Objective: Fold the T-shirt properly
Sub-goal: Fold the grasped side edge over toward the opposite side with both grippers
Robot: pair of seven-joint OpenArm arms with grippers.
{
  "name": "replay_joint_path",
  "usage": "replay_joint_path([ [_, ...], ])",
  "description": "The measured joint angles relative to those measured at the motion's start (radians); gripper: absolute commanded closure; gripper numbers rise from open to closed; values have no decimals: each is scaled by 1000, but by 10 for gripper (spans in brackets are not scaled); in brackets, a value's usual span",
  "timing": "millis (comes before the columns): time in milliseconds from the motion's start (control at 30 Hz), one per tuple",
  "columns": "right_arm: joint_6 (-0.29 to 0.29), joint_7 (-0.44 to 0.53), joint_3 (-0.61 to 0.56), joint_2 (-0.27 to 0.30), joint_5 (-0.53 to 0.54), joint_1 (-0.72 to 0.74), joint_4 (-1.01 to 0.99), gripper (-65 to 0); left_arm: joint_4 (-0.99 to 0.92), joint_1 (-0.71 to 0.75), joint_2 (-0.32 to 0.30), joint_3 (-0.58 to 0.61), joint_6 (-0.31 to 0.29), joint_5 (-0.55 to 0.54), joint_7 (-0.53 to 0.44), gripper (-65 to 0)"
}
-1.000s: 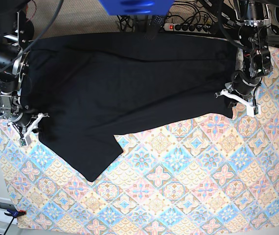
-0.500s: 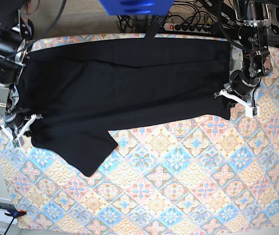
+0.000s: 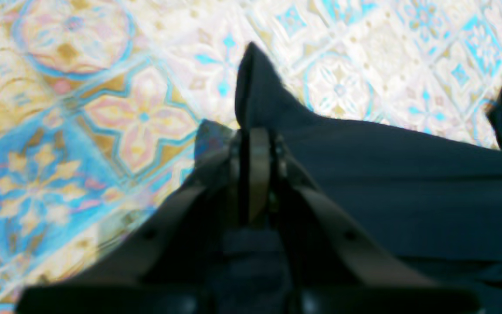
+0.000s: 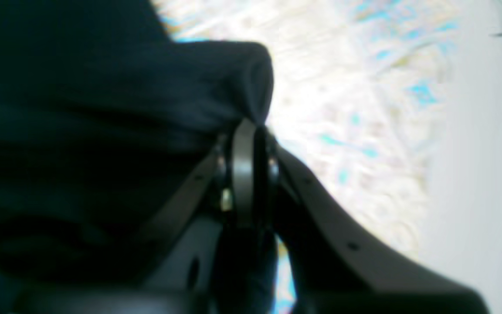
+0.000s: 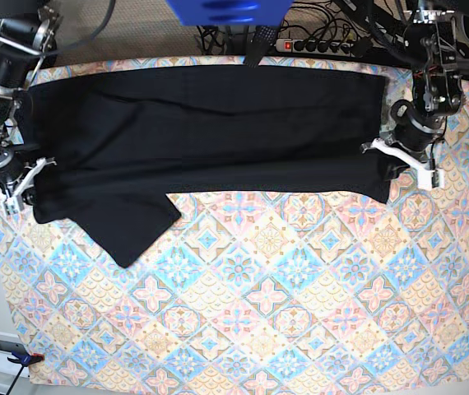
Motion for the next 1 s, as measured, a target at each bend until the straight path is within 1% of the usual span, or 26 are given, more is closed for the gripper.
replay_joint_path([
  [133, 12, -11, 43, -6, 13, -89, 66, 0, 10, 32, 2, -41, -10, -10, 0, 0],
  [267, 13, -14, 43, -6, 163, -147, 141, 0, 10, 68, 2, -65, -8, -7, 0, 0],
  [400, -2, -8, 43, -1, 290, -204, 236, 0, 10, 95, 1, -65, -4, -5, -1, 0],
  [467, -7, -11, 43, 1, 332, -247, 273, 0, 10, 111, 1, -65, -3, -4, -3, 0],
  [567, -9, -24, 44, -2, 367, -301, 300, 0, 10, 131, 2, -65, -3, -1, -5, 0],
  [667, -9, -24, 44, -1, 415, -329, 325, 0, 10, 139, 4, -65, 0, -1, -5, 0],
  [800, -10, -11, 44, 1, 429, -322, 313, 0, 10, 142, 4, -65, 0, -1, -5, 0],
  [900, -2, -23, 43, -2, 428, -312, 272, 0, 10, 142, 4, -65, 0, -1, -5, 0],
  [1000, 3, -45, 41, -7, 414, -228, 224, 0, 10, 138, 5, -65, -2, -1, -6, 0],
])
